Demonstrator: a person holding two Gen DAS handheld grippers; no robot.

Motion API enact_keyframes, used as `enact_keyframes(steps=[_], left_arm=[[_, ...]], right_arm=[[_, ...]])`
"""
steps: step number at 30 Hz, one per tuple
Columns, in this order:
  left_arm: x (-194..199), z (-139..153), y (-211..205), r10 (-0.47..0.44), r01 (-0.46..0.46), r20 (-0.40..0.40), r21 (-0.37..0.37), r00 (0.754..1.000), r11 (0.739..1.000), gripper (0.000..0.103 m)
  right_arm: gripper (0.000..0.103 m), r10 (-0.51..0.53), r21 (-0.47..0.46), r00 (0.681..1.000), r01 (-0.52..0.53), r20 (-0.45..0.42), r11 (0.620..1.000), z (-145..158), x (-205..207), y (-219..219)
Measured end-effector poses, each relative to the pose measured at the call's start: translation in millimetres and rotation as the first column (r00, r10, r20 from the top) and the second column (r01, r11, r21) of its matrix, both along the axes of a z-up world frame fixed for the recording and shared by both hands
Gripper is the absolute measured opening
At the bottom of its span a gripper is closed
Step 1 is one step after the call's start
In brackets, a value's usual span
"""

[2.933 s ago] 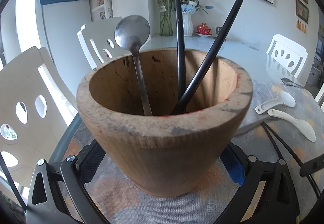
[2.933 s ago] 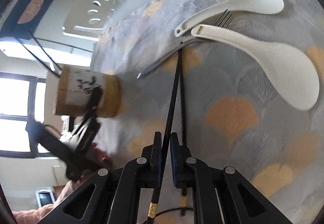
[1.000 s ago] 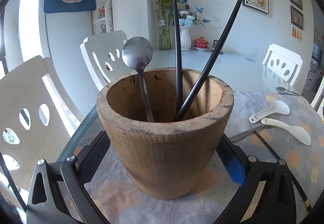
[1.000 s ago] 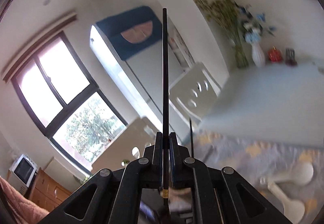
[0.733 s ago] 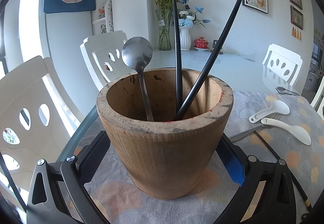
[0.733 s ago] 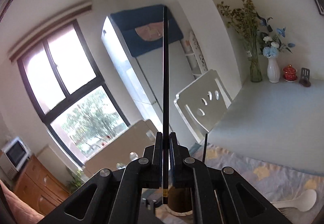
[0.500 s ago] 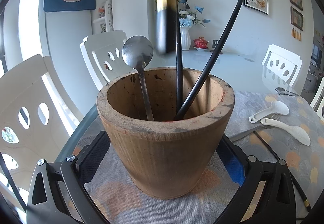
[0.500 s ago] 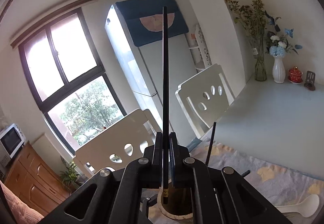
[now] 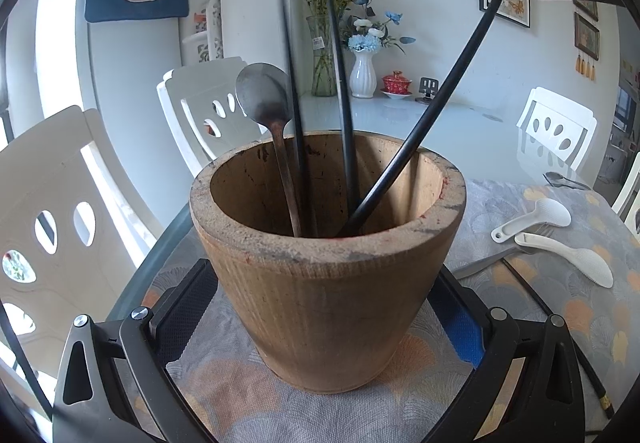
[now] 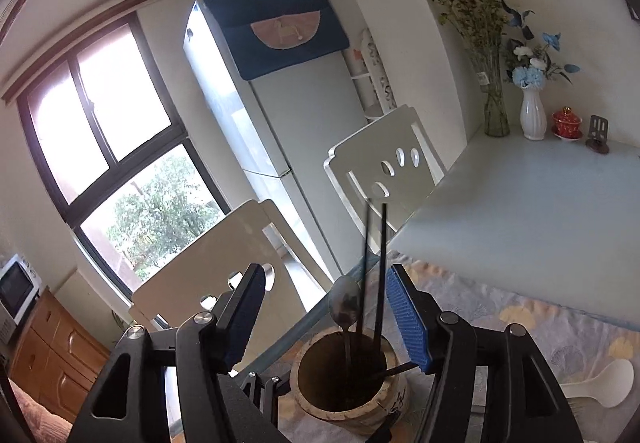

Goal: Organize utensils
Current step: 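Return the right tool to the cloth and grasp another black chopstick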

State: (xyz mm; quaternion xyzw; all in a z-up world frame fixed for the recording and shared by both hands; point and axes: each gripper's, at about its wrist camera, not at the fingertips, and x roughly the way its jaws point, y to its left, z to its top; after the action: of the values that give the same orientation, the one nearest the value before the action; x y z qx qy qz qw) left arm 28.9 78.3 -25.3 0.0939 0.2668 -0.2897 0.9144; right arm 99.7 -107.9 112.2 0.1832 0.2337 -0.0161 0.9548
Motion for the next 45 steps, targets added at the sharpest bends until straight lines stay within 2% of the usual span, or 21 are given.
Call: enact_keyframes(steps=[6,11,14,17,19,20,21,24,26,29,30,31,32,33,34,36,37,39,42,45], left_arm=[[0.6,0.0,-0.6,0.000,0.000,-0.005,0.003,1.000,1.000,0.102],[1.3,-0.3,-1.0,-0.001,0.001,-0.006,0.002,1.000,1.000,0.102],[0.8,-0.4,-1.6,-0.002,0.002,-0.008,0.001,1.000,1.000,0.102],[1.2,-0.6,-1.3,-0.003,0.003,-0.008,0.001,1.000,1.000,0.102],[1.1,-0.6,-1.3,-0.002,0.002,-0.009,0.002,1.000,1.000,0.102],[1.1,-0.9,-1.7,-0.002,0.002,-0.010,0.003,1.000,1.000,0.102],[1.3,-1.3,-2.0,-0.002,0.003,-0.012,0.005,1.000,1.000,0.102],[2.3,-2.0,-1.5,-0.004,0.004,-0.015,0.003,1.000,1.000,0.102],[2.5,-2.5,-1.6,-0.004,0.005,-0.017,0.003,1.000,1.000,0.102],[3.2,-2.7,-1.1,-0.005,0.005,-0.020,0.006,1.000,1.000,0.102],[3.0,-2.8,-1.3,-0.004,0.004,-0.020,0.007,1.000,1.000,0.102],[2.8,-2.9,-1.6,-0.003,0.004,-0.019,0.009,1.000,1.000,0.102],[2.8,-3.1,-1.8,-0.003,0.003,-0.019,0.011,1.000,1.000,0.102],[2.8,-3.3,-2.4,-0.001,0.002,-0.018,0.016,1.000,1.000,0.102],[2.8,-3.6,-2.9,0.000,0.001,-0.018,0.020,1.000,1.000,0.102],[2.6,-3.8,-3.3,0.001,0.000,-0.018,0.022,1.000,1.000,0.102],[2.4,-3.7,-3.4,0.001,-0.001,-0.017,0.022,1.000,1.000,0.102],[2.1,-3.7,-3.5,0.001,0.000,-0.018,0.022,1.000,1.000,0.102],[1.5,-3.7,-4.2,0.001,-0.001,-0.016,0.022,1.000,1.000,0.102],[1.5,-3.7,-4.1,0.001,-0.001,-0.016,0.022,1.000,1.000,0.102]], right_arm=[[0.061,-0.034,0.035,0.999,0.034,0.011,0.999,14.9,-18.0,-11.3],[0.061,-0.137,0.107,0.991,0.136,0.001,0.985,16.8,-44.6,-42.5],[0.061,-0.239,0.182,0.970,0.245,-0.053,0.952,5.8,-63.5,-73.0],[0.061,-0.272,0.262,0.950,0.304,-0.151,0.916,-18.1,-80.2,-103.5],[0.060,-0.255,0.253,0.916,0.338,-0.311,0.906,-42.1,-79.9,-116.0],[0.060,-0.244,0.235,0.882,0.358,-0.403,0.904,-56.9,-78.0,-120.4],[0.057,-0.212,0.221,0.815,0.380,-0.540,0.898,-82.0,-75.8,-124.4],[0.046,-0.112,0.269,0.695,0.415,-0.710,0.869,-138.6,-83.0,-123.2],[0.045,-0.056,0.293,0.654,0.413,-0.755,0.862,-165.8,-89.4,-114.9],[0.045,-0.035,0.264,0.598,0.405,-0.801,0.875,-191.0,-95.7,-99.1],[0.041,-0.066,0.222,0.608,0.386,-0.791,0.895,-188.0,-97.0,-93.5],[0.037,-0.072,0.196,0.596,0.372,-0.800,0.907,-187.3,-95.9,-91.5],[0.023,-0.090,0.154,0.579,0.358,-0.810,0.921,-186.7,-95.9,-88.2],[0.013,-0.125,0.101,0.555,0.358,-0.822,0.928,-186.5,-96.7,-87.0],[0.011,-0.153,0.082,0.553,0.377,-0.819,0.923,-186.1,-100.3,-89.0],[0.008,-0.163,0.116,0.580,0.414,-0.798,0.903,-186.9,-111.2,-95.0],[0.008,-0.159,0.144,0.601,0.424,-0.783,0.894,-187.1,-118.3,-98.1],[0.008,-0.150,0.188,0.620,0.445,-0.770,0.876,-187.7,-130.7,-101.7],[0.008,-0.115,0.241,0.631,0.450,-0.767,0.860,-189.4,-148.1,-99.9],[0.008,-0.097,0.298,0.668,0.451,-0.738,0.841,-183.3,-161.8,-91.8]])
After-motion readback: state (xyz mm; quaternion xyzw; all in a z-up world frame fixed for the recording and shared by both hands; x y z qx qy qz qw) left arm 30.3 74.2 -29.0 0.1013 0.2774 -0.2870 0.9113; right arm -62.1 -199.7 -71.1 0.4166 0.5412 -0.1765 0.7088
